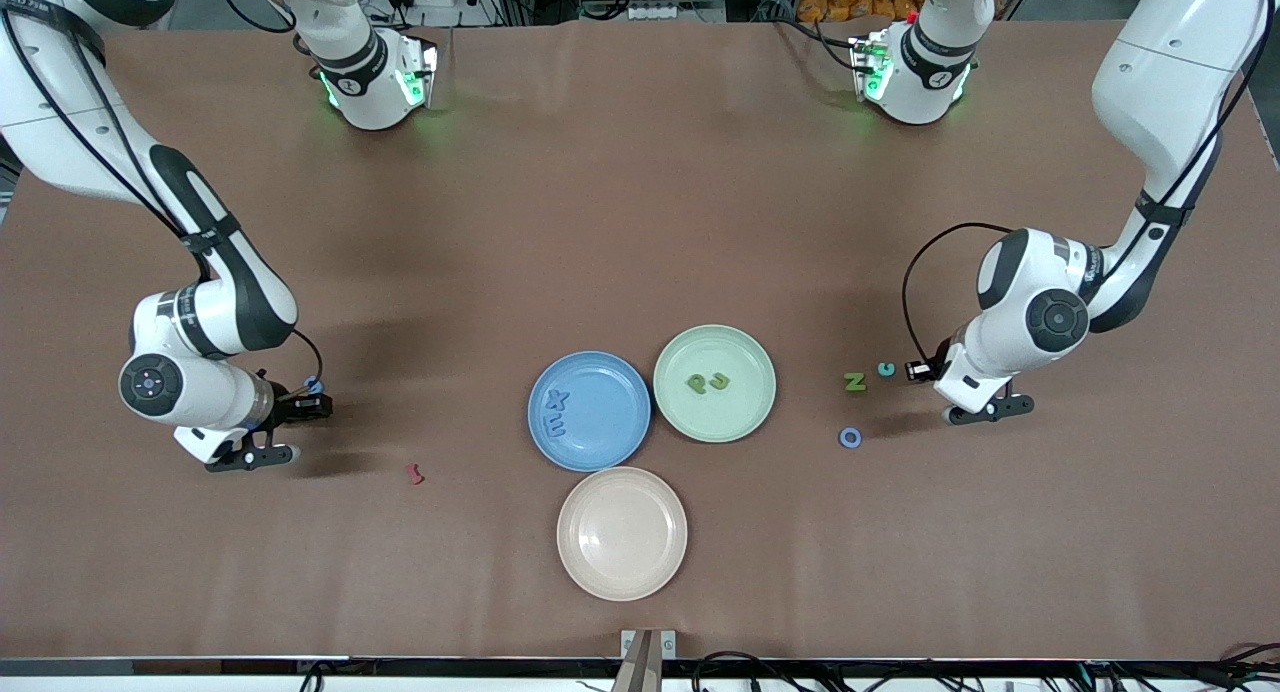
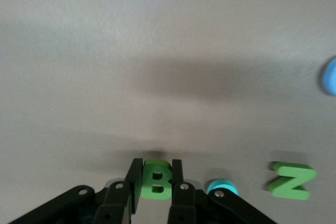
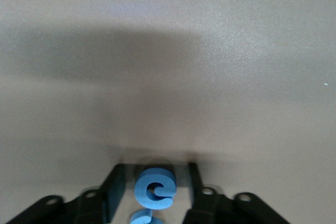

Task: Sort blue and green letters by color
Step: 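Place the e and B on the blue and green plates with both grippers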

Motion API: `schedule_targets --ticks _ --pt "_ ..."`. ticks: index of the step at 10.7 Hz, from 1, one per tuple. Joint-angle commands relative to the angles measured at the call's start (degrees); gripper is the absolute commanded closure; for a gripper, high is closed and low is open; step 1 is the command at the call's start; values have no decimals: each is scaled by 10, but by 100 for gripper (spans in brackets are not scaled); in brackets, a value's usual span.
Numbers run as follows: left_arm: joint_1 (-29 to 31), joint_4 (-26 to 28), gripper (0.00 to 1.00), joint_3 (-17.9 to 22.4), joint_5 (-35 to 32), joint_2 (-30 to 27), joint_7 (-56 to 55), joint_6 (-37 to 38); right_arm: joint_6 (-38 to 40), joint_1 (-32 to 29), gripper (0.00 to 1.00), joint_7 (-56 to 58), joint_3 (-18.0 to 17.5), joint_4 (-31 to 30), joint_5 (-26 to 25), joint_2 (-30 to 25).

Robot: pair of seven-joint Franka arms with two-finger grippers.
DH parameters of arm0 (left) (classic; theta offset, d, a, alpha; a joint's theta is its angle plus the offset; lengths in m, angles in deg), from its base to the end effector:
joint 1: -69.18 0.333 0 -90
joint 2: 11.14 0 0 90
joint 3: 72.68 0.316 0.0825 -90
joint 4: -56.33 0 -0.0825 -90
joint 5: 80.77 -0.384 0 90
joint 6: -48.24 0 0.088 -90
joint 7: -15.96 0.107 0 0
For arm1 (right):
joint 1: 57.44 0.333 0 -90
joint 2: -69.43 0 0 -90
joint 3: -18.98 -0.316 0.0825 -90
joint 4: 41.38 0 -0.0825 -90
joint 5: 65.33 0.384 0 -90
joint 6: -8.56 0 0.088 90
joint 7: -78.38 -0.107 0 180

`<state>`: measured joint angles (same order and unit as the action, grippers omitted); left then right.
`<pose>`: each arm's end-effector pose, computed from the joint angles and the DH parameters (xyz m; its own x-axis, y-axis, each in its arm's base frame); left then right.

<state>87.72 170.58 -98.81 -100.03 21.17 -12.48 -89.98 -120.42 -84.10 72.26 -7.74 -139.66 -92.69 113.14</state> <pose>0.5947 -0.0731 0.1944 0.9854 0.1552 -0.0695 0.1556 -0.9878 -0.0001 0.6541 -0.0367 0.1712 0.9854 0.1266 -0.1140 0.1301 -0.9912 0.0242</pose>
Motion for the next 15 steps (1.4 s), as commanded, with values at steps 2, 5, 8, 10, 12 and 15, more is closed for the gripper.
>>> schedule_targets --ticks 2,5,8,10,12,15 --pt "-47 -105 100 -52 -7 -43 -13 135 -1 -9 100 -7 -10 -13 -8 -3" --pt "-157 -170 100 -63 11 -6 -130 171 35 -6 100 -73 -49 -7 -2 -3" --pt "-238 -219 100 -62 8 63 -275 166 40 27 100 -178 -71 0 3 -2" --pt "-271 -253 100 -56 7 100 -311 147 51 70 100 -226 -71 24 73 -3" --pt "-274 -258 0 -54 3 112 -307 136 61 103 100 -277 -70 52 159 -2" --pt "-260 -258 0 -54 2 109 -298 137 55 171 100 -406 -65 78 175 5"
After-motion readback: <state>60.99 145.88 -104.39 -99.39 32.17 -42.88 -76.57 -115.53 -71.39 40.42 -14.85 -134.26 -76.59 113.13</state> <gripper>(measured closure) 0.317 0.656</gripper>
